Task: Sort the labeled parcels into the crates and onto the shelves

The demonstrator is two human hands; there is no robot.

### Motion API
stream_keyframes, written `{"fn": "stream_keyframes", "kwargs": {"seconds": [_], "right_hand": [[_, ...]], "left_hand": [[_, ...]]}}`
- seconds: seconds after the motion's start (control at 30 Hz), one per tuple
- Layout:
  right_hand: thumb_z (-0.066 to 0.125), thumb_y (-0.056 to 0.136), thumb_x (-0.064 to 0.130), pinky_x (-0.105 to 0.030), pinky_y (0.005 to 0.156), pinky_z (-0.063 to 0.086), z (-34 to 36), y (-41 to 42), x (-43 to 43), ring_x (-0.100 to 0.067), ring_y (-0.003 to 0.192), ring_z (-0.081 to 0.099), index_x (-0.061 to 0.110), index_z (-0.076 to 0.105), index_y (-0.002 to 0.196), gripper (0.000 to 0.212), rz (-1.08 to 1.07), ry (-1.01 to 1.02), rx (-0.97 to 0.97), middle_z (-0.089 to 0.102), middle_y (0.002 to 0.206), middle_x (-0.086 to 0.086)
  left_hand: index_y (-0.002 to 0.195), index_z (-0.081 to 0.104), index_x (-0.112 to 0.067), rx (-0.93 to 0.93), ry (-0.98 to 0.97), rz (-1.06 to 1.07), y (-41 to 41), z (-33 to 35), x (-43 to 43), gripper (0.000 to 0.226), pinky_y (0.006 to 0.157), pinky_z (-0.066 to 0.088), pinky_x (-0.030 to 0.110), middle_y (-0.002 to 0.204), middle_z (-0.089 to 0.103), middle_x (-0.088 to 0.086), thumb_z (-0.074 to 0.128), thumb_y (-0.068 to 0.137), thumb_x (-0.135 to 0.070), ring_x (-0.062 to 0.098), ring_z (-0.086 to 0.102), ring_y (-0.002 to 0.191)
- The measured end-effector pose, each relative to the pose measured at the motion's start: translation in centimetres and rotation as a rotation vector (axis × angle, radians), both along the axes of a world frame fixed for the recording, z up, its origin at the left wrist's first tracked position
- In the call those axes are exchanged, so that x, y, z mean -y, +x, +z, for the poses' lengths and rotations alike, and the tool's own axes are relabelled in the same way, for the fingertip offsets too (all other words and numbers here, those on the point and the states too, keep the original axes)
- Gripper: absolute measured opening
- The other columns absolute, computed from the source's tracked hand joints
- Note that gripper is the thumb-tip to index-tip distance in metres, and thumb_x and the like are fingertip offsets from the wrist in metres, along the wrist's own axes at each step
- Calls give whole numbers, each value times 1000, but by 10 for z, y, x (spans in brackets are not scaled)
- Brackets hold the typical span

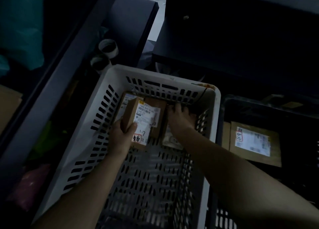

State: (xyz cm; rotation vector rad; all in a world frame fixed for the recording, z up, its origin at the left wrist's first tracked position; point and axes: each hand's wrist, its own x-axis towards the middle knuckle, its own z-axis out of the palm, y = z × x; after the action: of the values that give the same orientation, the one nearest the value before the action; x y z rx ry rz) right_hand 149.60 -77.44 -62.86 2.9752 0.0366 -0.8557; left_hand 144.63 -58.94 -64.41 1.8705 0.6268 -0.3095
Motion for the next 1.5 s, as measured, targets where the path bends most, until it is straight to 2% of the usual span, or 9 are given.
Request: {"fn": "stream_keyframes", "kwargs": {"seconds": [0.23, 0.37, 0.5, 0.63, 0.73, 0.9, 1.13, 1.37, 1.5], "right_hand": [[57, 95, 24, -65, 111, 13, -38, -29, -13, -50, 142, -13, 15, -16, 152, 93, -241, 0, 1, -25, 157, -14], [50, 98, 18, -70, 107, 12, -55, -27, -29, -53, 138, -22, 13, -20, 150, 87, -336, 44, -3, -31, 154, -16], [51, 97, 15, -72, 105, 13, -56, -24, -35, -52, 137, -25, 14, -18, 151, 87, -381, 67, 60, -33, 154, -15], [63, 90, 28, -76, 104, 15, -59, -28, -27, -49, 142, -12, 24, -4, 154, 93, -371, 131, 123, -15, 160, -9], [62, 87, 38, -73, 106, 16, -52, -20, -20, -46, 143, -6, 33, 18, 149, 76, -440, 210, 223, 1, 159, -4], [56, 91, 47, -69, 105, 24, -43, 9, -15, -41, 142, 6, 33, 35, 139, 54, -568, 208, 214, 11, 155, -8], [51, 88, 57, -67, 104, 24, -35, 17, -19, -40, 139, 13, 32, 37, 140, 59, -558, 146, 129, 18, 152, -10], [53, 96, 35, -65, 108, 23, -50, 16, -13, -42, 141, 10, 26, 35, 141, 49, -719, 285, 204, 12, 155, -13], [53, 95, 23, -59, 105, 28, -51, -9, -20, -38, 137, 20, 22, 39, 138, 45, -659, 135, 283, 21, 149, -14]], "left_hand": [[125, 53, -13, 76, 36, -80, 6, -4, 1, 45, 82, 55, 45, 115, 62, 9, 65, 87, -33, 27, 62, 99], [123, 54, -15, 75, 22, -98, 7, -7, 1, 64, 81, 56, 46, 113, 64, 7, 63, 72, -52, 25, 64, 96], [122, 54, -17, 106, -15, -122, 6, -13, -1, 58, 78, 56, 40, 110, 64, 4, 61, 74, -49, 21, 64, 96], [122, 52, -13, 120, -80, -120, 1, -16, 0, 38, 65, 54, 20, 109, 63, 3, 63, 89, -27, 14, 64, 92], [116, 50, -16, 128, -111, -109, 2, -14, 2, 28, 55, 49, 8, 98, 61, -7, 61, 90, -22, 4, 61, 84], [118, 51, -15, 138, -131, -99, 9, -17, 2, 31, 57, 51, 14, 103, 61, -1, 61, 90, -23, 10, 62, 86], [120, 50, -19, 128, -142, -86, 9, -10, -2, 32, 63, 49, 19, 99, 60, -6, 60, 90, -25, 10, 61, 86], [117, 50, -20, 114, -168, -86, 13, -15, -3, 28, 60, 51, 17, 99, 60, -5, 59, 91, -23, 7, 61, 84], [113, 45, -23, 89, -232, -46, 11, -15, 2, 23, 53, 49, 7, 94, 58, -9, 55, 93, -18, 2, 59, 80]]}}
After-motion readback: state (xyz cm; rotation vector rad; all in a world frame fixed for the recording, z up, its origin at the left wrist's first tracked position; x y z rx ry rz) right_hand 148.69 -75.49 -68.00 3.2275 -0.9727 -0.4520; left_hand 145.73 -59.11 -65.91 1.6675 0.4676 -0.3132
